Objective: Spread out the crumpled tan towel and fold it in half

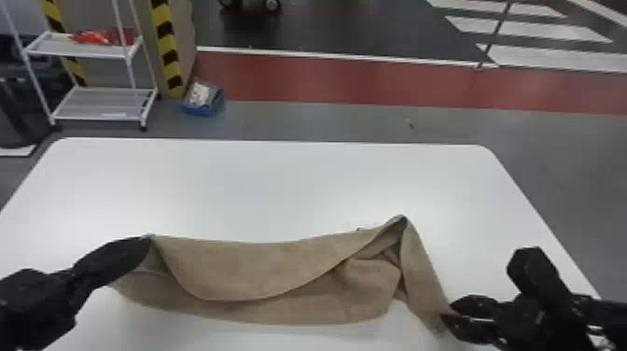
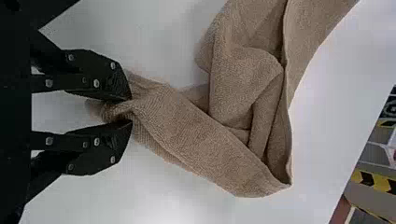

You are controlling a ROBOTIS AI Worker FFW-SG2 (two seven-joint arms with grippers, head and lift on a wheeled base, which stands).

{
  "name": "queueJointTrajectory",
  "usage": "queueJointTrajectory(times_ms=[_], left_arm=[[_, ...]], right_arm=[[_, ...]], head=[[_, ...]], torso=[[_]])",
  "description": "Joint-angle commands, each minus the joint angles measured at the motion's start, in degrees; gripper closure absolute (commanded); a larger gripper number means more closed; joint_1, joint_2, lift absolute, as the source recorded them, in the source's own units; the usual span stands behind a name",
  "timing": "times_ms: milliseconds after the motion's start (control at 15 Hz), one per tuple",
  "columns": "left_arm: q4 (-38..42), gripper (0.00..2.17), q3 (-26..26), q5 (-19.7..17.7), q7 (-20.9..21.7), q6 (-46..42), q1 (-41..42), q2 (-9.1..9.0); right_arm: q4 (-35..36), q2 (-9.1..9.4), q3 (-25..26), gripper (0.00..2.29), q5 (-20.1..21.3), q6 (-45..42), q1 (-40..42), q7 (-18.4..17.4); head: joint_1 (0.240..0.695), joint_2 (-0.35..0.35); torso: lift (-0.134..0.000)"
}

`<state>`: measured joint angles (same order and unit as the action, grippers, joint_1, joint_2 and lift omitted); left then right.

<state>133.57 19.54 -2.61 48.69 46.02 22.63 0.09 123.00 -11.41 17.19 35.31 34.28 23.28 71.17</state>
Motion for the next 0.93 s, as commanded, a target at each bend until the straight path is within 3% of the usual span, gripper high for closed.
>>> queueJointTrajectory(times_ms=[0,67,200,333,533,667,733,800,867], left_arm=[[0.02,1.89,0.06,-0.02,0.0,0.0,0.05,-0.24],[-0.07,1.89,0.15,-0.02,0.0,-0.17,0.05,-0.24],[-0.07,1.89,0.32,-0.02,0.0,-0.17,0.05,-0.24],[-0.33,1.89,0.68,-0.2,0.0,-0.53,0.05,-0.24],[-0.33,1.89,0.59,-0.46,0.18,-0.7,0.05,-0.24],[-0.42,1.89,0.59,-0.46,0.18,-0.88,0.05,-0.24],[-0.33,1.89,0.41,-0.29,0.18,-0.88,0.05,-0.24],[-0.33,1.89,0.41,-0.2,0.18,-0.7,0.05,-0.24],[-0.33,1.89,0.32,-0.2,0.26,-0.7,0.05,-0.24]], right_arm=[[0.49,0.86,3.55,2.01,-1.21,-7.6,0.01,0.02],[0.49,1.21,6.89,2.01,-2.62,-16.04,-0.25,0.02],[0.05,0.95,12.34,2.01,-1.65,-30.28,-2.36,0.11],[-0.83,-2.65,13.39,2.01,2.13,-31.68,-3.59,1.16],[-6.89,-6.08,9.44,2.0,15.84,-31.33,-5.09,0.99],[-14.1,-7.4,8.56,1.98,18.04,-29.22,-8.25,0.63],[-15.95,-7.93,7.42,1.59,17.33,-25.18,-9.13,0.02],[-16.21,-7.84,7.42,0.61,15.75,-21.66,-9.39,-1.04],[-15.95,-7.75,7.59,0.02,14.34,-17.8,-9.48,-1.48]], head=[[0.695,-0.134],[0.695,-0.137],[0.695,-0.145],[0.695,-0.169],[0.695,-0.212],[0.695,-0.257],[0.695,-0.273],[0.695,-0.29],[0.695,-0.301]], torso=[[-0.12],[-0.12],[-0.12],[-0.12],[-0.12],[-0.12],[-0.12],[-0.12],[-0.12]])
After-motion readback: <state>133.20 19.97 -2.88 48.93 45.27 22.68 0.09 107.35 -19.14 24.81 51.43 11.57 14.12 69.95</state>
